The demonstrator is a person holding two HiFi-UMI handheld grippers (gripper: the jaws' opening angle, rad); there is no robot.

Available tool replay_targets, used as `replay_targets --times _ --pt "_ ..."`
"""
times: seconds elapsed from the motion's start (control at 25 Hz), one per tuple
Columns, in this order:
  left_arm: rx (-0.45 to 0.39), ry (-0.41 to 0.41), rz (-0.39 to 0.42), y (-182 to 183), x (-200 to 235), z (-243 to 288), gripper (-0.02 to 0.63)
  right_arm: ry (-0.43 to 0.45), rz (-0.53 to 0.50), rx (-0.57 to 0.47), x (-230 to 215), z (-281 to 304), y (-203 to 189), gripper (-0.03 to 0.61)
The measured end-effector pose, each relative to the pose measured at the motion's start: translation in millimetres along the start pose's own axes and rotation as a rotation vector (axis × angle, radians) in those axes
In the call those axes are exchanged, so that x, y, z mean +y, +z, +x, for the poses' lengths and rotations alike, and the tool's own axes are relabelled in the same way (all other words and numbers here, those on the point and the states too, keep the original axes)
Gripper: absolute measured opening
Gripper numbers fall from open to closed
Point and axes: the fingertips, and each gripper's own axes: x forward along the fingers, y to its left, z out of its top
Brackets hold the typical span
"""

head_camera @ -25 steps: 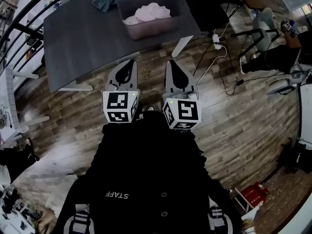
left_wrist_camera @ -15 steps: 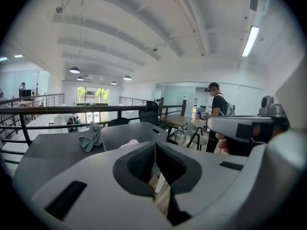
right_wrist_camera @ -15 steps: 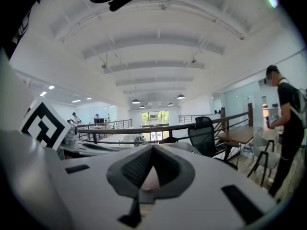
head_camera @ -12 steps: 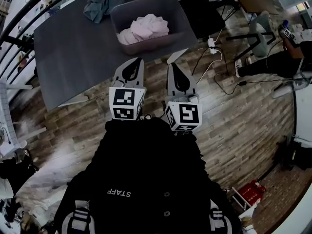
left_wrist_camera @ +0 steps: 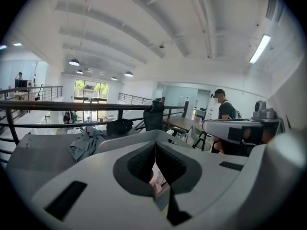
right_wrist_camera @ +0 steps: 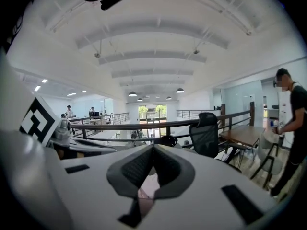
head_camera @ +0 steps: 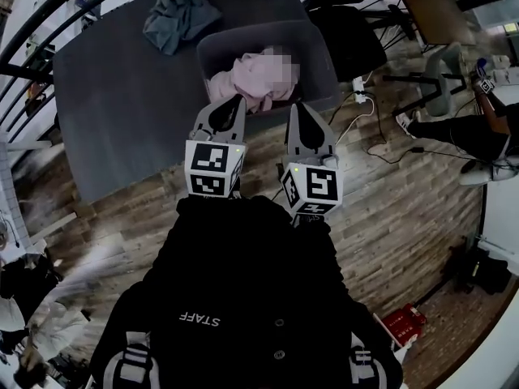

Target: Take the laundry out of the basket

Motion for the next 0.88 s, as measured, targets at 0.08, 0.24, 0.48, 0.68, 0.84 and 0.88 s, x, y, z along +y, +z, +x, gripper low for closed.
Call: replay_targets --times 0.08,0.24,0.48,0.68,0.84,0.88 --pt "0.003 -0.011 -0.006 5 11 15 0.006 -0.006 0.011 0.024 -2 19 0 0.015" --pt "0.023 -0.027 -0.018 11 32 38 0.006 -0.019 0.028 0.049 -6 50 4 0.015" --pt "0.042 -0.048 -0.024 24 60 66 0.006 -0.053 0.028 0.076 -16 83 10 0.015" --pt "0.087 -0.058 -0.04 10 68 84 0.006 -0.051 0.03 0.12 -21 97 -5 0.015" --pt "0.118 -0.051 -0.045 -1 62 93 0.006 -0.043 0.04 0.147 -32 100 -15 0.015" --pt "0.12 -0.048 -0.043 -2 60 95 0.006 -0.035 0.042 0.153 -35 101 -17 0.015"
